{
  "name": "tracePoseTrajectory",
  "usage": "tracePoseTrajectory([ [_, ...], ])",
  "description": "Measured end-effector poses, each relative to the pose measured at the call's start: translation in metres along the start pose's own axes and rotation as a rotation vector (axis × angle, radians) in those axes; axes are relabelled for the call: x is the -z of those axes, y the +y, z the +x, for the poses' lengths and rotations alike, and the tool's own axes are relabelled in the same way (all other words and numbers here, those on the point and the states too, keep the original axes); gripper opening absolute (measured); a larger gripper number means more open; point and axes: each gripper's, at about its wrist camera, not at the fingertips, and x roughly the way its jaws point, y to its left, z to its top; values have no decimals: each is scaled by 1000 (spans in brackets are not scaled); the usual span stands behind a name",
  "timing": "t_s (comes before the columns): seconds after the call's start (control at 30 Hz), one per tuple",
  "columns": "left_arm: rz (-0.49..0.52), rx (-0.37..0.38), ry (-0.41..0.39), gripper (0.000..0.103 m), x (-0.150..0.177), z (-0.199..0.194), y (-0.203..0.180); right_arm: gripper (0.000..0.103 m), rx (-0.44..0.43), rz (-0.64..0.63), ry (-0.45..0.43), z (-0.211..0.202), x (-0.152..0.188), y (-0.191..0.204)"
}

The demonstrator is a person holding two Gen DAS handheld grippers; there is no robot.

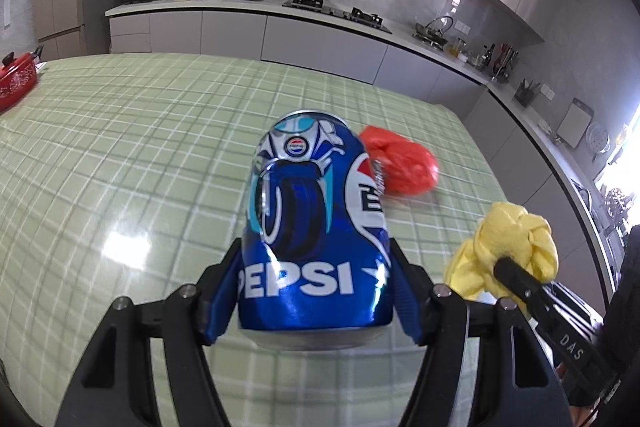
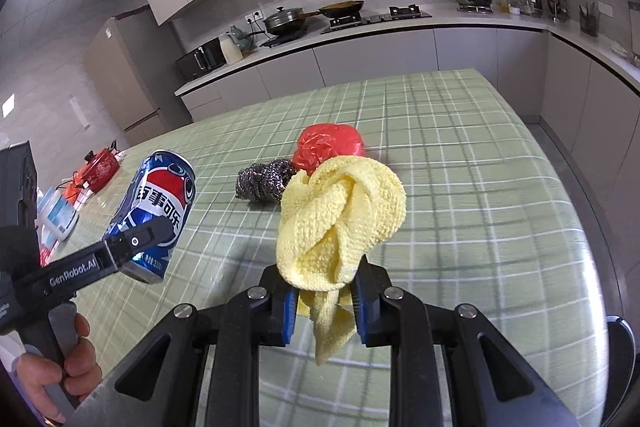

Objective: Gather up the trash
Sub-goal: 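Carry the Pepsi can and yellow cloth toward the black bucket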

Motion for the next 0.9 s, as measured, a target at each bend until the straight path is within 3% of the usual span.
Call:
tracePoseTrajectory([
  [0.3, 94, 80, 5, 67, 27, -16, -35, 24, 74, 63, -41, -52, 30, -19],
  [0.53, 117, 171, 68, 67, 53, -14, -61, 24, 156, 146, -10, -94, 68, -48],
  [0.7, 168, 204, 74, 67, 69, -26, -104, 24, 182, 184, -46, -129, 79, -76],
  [0.9, 213, 243, 68, 67, 96, -30, -178, 24, 202, 214, -91, -178, 92, -141],
])
